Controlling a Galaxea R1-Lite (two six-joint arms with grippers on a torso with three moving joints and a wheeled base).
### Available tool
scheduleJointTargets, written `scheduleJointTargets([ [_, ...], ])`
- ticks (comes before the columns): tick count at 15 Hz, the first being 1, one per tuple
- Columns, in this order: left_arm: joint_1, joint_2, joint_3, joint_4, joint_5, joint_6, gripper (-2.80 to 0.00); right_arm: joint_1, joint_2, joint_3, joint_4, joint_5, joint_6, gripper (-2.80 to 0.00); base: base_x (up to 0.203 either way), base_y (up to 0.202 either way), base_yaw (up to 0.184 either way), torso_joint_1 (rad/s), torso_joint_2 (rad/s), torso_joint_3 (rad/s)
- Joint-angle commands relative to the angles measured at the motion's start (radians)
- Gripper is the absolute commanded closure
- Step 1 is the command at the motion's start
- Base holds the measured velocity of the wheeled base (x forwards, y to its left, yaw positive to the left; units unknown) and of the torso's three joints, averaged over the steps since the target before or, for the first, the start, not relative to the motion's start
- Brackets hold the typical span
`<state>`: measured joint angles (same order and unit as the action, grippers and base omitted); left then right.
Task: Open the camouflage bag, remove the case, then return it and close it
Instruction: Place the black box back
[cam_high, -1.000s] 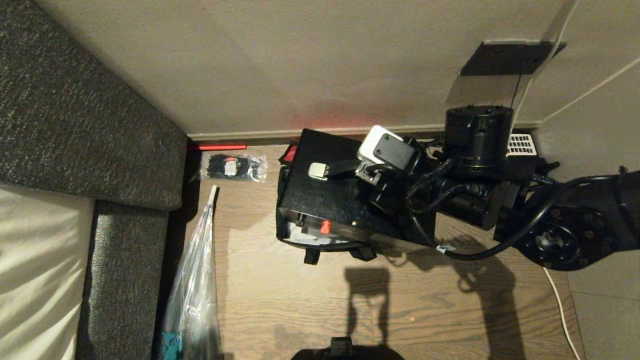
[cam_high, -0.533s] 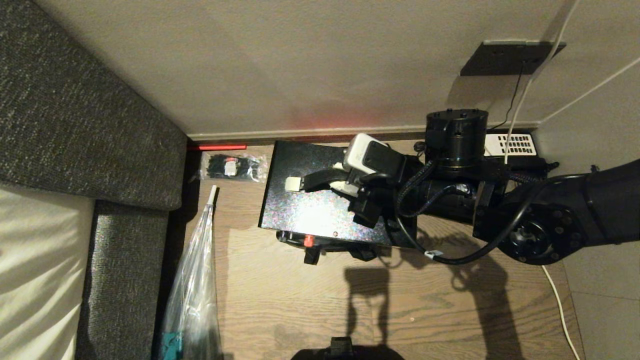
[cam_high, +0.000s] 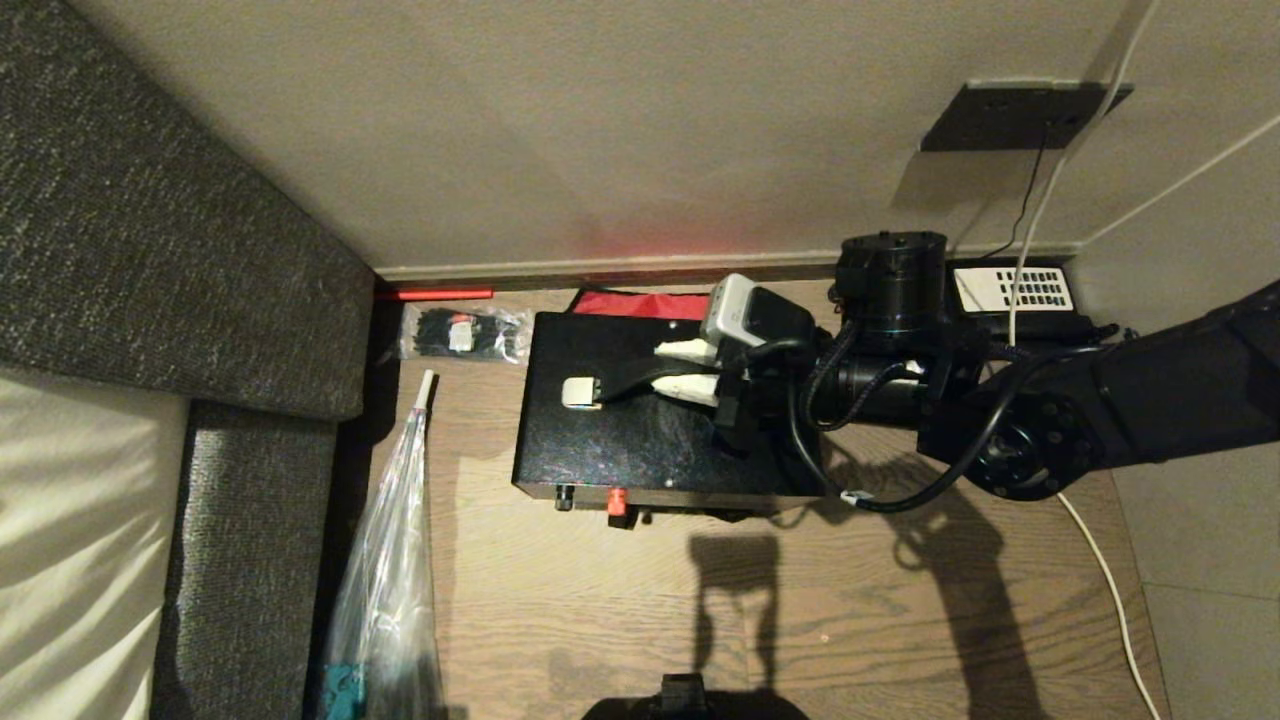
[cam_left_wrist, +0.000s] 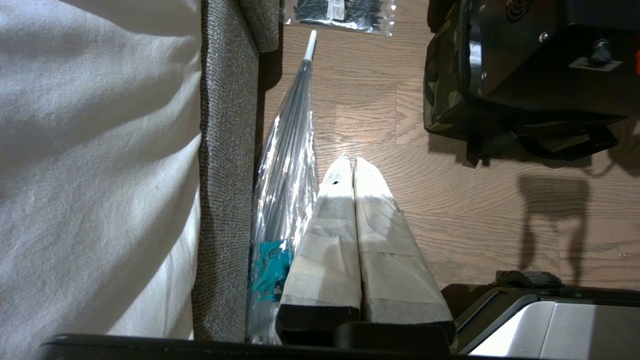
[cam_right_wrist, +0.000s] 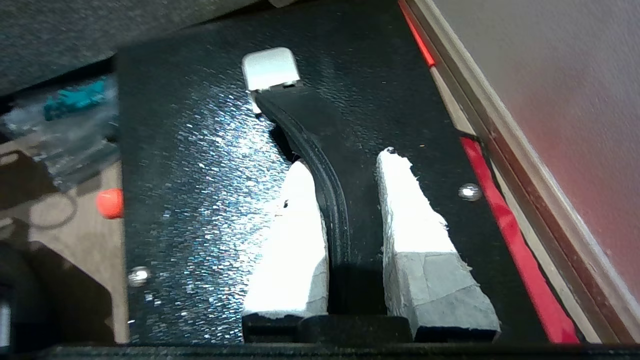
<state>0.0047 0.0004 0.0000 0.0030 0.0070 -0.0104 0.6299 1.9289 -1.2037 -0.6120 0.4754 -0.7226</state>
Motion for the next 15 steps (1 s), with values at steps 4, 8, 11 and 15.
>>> scheduleJointTargets([
  [4, 0.0, -0.002, 0.003, 0.0, 0.001, 0.0, 0.0, -0.042, 0.073, -0.086, -0.009, 0.031, 0.035, 0.0, 0.0, 0.0, 0.0, 0.0, 0.0, 0.0],
  [8, 0.001, -0.002, 0.003, 0.0, 0.001, -0.001, 0.0, -0.046, 0.094, -0.118, -0.009, 0.043, 0.046, 0.0, 0.0, 0.0, 0.0, 0.0, 0.0, 0.0],
  [11, 0.001, -0.002, 0.003, 0.0, 0.001, -0.001, 0.0, -0.058, 0.119, -0.155, -0.009, 0.053, 0.055, 0.0, 0.0, 0.0, 0.0, 0.0, 0.0, 0.0],
  [15, 0.001, -0.002, 0.003, 0.0, 0.001, -0.001, 0.0, -0.073, 0.137, -0.154, -0.016, 0.081, 0.055, 0.0, 0.0, 0.0, 0.0, 0.0, 0.0, 0.0],
])
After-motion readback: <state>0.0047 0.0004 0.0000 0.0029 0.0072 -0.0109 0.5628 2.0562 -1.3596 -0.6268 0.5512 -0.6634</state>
